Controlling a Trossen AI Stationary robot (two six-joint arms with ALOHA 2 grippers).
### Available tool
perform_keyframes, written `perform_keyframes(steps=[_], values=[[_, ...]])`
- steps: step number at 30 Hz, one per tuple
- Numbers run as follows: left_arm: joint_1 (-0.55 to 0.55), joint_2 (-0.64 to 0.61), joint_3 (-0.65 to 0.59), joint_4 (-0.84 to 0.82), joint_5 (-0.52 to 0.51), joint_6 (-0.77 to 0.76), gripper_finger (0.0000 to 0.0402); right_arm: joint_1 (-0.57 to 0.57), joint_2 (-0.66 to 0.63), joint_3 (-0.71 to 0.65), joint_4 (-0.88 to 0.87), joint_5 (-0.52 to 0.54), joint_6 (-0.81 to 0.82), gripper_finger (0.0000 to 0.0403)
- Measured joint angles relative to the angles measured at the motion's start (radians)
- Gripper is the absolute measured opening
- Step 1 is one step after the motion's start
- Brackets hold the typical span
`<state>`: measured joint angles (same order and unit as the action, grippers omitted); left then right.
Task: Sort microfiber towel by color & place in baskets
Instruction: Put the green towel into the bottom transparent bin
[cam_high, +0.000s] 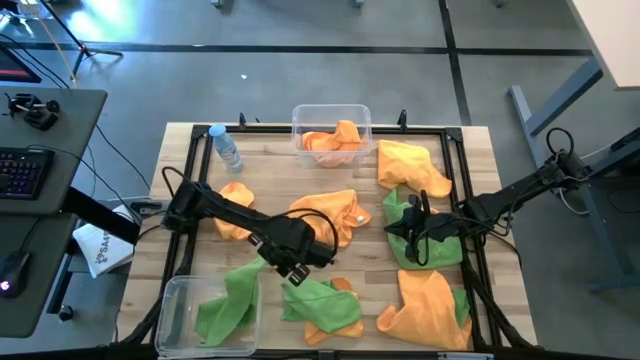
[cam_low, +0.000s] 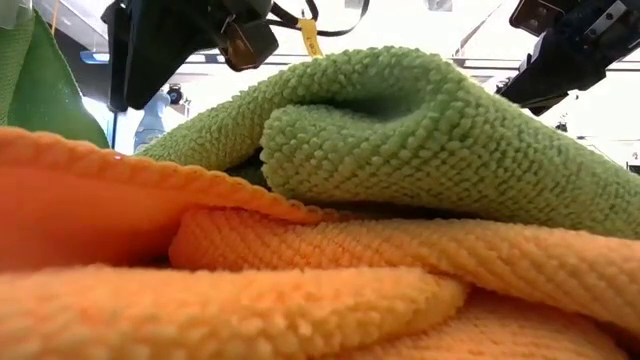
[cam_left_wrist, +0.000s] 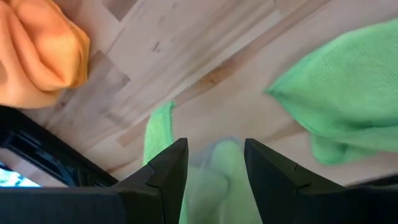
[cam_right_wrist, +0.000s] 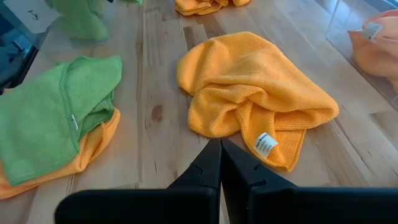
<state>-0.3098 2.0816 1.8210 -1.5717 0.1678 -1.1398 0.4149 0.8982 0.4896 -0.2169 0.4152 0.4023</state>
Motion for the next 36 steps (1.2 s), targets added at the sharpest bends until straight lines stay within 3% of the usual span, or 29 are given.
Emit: perform_keyframes(steps=[4,12,19,23,28,36], values=[[-0.006,0.001,-0.014,0.000,-0.038,0.008,0.0144,0.000,0.000,0.000,0.000,0.000,0.010,0.0000],[-0.035,0.001,-0.110,0.001,0.030,0.036,0.0130,0.000,0.000,0.000,0.000,0.000,0.027,0.0000],[-0.053,0.001,-0.143,0.002,0.021,0.005,0.0115,-0.001,0.000,0.000,0.000,0.001,0.027,0.0000],[-0.053,0.000,-0.144,0.001,0.031,0.008,0.0086,-0.001,0.000,0.000,0.000,0.001,0.027,0.0000],[-0.053,-0.040,-0.144,0.001,0.029,-0.007,0.0010,-0.001,0.000,0.000,0.000,0.001,0.027,0.0000],[-0.073,-0.218,-0.145,0.001,-0.076,-0.193,0.0001,-0.001,0.000,0.000,0.000,0.002,0.043,0.0000]])
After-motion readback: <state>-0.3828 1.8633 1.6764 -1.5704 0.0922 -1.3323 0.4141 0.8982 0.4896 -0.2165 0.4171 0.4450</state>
